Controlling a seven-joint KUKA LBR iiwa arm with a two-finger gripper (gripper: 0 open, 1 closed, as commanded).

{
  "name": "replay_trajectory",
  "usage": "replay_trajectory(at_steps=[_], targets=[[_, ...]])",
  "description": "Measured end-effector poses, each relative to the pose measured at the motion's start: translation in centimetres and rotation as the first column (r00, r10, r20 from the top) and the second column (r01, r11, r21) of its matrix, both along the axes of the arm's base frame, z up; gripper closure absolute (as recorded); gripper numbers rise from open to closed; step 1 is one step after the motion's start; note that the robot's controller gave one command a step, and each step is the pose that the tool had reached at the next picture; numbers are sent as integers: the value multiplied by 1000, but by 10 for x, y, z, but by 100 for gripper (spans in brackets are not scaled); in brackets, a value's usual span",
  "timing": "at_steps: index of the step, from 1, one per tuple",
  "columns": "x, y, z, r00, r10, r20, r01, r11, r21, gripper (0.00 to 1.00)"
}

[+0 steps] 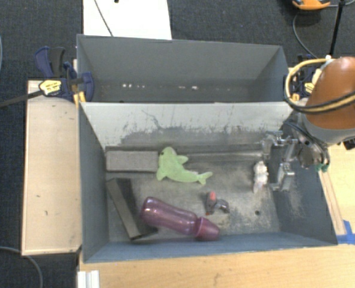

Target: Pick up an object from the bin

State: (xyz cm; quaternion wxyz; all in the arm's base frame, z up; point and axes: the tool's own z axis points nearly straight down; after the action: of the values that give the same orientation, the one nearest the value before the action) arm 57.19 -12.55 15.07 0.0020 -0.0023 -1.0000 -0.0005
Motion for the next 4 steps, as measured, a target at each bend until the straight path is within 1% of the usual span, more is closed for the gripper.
replay_trajectory(at_steps=[1, 2, 3, 4], targets=[[2, 0, 5, 1000, 2, 7, -2, 1000, -1, 0], [-13, 6, 44, 1000, 1, -4, -1, 1000, 2, 0], [-3, 23, 45, 1000, -5, 25, 5, 1000, -5, 0], [0, 44, -14, 1000, -8, 13, 8, 1000, -1, 0]])
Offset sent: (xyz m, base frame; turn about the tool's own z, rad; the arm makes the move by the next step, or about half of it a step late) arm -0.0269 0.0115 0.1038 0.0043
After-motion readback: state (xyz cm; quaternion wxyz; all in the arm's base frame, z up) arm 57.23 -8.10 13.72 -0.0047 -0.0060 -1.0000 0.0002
